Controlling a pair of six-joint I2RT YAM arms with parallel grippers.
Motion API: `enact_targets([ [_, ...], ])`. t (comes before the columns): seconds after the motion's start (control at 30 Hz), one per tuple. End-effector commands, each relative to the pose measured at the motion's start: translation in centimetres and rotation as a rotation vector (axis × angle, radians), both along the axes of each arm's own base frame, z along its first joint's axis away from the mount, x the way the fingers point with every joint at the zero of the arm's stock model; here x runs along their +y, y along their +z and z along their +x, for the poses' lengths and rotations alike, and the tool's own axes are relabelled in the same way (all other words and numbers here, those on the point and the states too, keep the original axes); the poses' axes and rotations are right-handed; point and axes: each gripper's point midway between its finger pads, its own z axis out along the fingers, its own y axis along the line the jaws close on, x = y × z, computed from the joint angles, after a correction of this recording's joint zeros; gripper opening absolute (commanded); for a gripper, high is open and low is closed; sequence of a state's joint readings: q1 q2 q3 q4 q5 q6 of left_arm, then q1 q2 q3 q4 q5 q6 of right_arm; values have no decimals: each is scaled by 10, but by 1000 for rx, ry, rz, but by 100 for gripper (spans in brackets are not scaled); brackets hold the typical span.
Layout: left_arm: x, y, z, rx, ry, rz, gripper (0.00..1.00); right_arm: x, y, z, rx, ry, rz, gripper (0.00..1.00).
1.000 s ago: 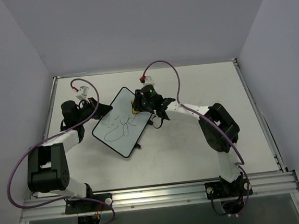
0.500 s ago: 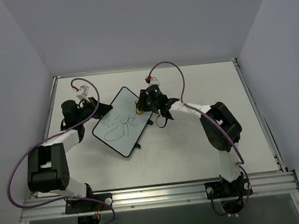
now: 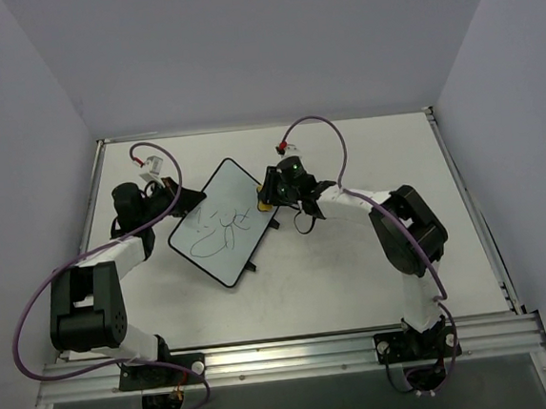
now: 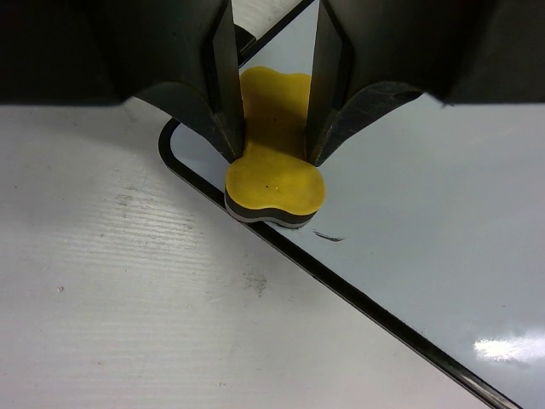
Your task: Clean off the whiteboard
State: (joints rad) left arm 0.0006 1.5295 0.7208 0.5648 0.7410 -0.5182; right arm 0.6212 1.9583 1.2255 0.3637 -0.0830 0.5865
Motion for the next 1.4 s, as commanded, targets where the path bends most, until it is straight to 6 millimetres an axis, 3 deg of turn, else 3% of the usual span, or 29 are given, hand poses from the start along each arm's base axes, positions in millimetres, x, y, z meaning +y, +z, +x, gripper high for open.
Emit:
enact_targets([
  [0.0,-15,23,-1,-116,-79,33,2,-10,-15,-11,67,13,-71,0],
  [0.3,-17,21,0,-113,-81,47,2,12,14,15,26,47,-74,0],
  [0.67,-18,20,0,-110,-84,49,2,27,24,18,15,69,-72,0],
  [1.0,-18,20,-1,-112,-83,51,2,12,0,3,57,47,-82,0],
  [1.37,-19,20,0,-114,-82,57,2,-5,-11,-6,80,25,-87,0],
])
